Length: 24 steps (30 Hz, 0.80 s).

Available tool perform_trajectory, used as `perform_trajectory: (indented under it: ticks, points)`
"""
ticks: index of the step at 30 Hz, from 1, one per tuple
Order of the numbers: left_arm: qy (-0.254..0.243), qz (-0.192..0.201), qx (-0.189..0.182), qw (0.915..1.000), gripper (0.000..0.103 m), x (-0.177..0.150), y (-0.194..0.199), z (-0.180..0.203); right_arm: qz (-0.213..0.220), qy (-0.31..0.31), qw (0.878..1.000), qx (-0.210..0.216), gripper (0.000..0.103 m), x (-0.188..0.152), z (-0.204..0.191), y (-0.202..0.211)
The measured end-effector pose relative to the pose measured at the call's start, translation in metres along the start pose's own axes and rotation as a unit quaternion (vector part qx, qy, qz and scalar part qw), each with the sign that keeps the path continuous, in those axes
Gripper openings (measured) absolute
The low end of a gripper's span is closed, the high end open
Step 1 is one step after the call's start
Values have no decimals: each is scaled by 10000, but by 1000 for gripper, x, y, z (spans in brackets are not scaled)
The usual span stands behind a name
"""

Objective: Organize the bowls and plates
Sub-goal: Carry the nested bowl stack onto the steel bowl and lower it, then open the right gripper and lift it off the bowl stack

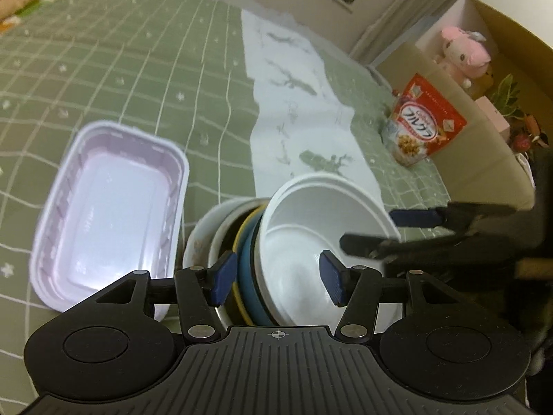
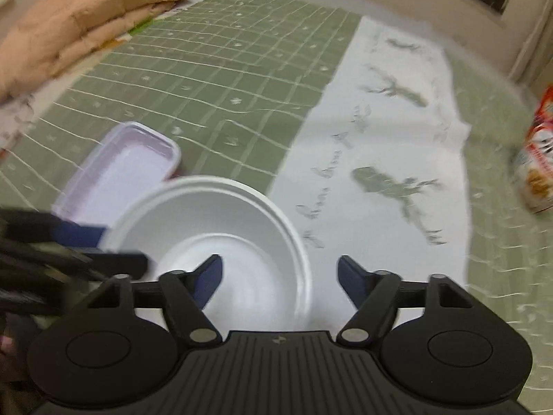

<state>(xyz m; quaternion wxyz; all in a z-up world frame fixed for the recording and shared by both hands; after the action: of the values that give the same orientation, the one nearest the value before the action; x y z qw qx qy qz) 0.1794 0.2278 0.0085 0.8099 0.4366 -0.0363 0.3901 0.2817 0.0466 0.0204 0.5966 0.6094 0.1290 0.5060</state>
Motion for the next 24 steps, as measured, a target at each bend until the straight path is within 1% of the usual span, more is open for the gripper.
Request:
perform_trajectory:
  ticks: [2,5,7,9,11,12,13,14,16,20,24]
  points:
    - [-8,33,52,10000,57,1,4,3,-43,-68,9999,-104,78,-5,2,-1]
    - [124,-17,192,9997,54,3,2,-2,11,-186,9998,29,81,-11,8,3]
    - [257,-83,280,9992,50,3,-2,-6,67,-287,9993,239,81,-17,11,6]
    - [376,-174,314,9987,49,1,-7,-10,-13,-450,9977,505,81,-22,14,5]
    - [461,-327,230,9981,47,-1,-10,-11,-201,-835,9929,827,81,-27,21,-1]
    - [494,-419,147,9978,45,-1,-12,-11,-280,-1009,9897,981,80,-30,23,-4]
    - [522,-504,56,9973,44,-2,-13,-9,-346,-1131,9867,1110,75,-32,24,-7]
    - [527,-537,42,9972,43,-3,-13,-8,-411,-1229,9834,1269,67,-34,25,-10]
    - [469,-503,103,9976,43,-2,-12,-4,-448,-1310,9793,1474,60,-35,21,-13]
    - [498,-456,264,9974,43,0,-10,-4,-363,-1372,9796,1422,60,-30,16,-12]
    - [525,-447,293,9972,43,3,-6,-5,-295,-1261,9807,1467,60,-27,13,-14]
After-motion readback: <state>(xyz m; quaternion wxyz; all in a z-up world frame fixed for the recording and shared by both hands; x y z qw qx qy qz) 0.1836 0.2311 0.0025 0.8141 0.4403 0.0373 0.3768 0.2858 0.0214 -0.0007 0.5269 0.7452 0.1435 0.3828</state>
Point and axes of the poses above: each gripper's, at about its wrist camera, not at the fingertips, and y roughly against the way its jaws point, z to its right, x to its top, the point moved 2 cm from there along -y, roughly the way its jaws point, and after that the axes turned 14 degrees about y, right-handed, at the moved point
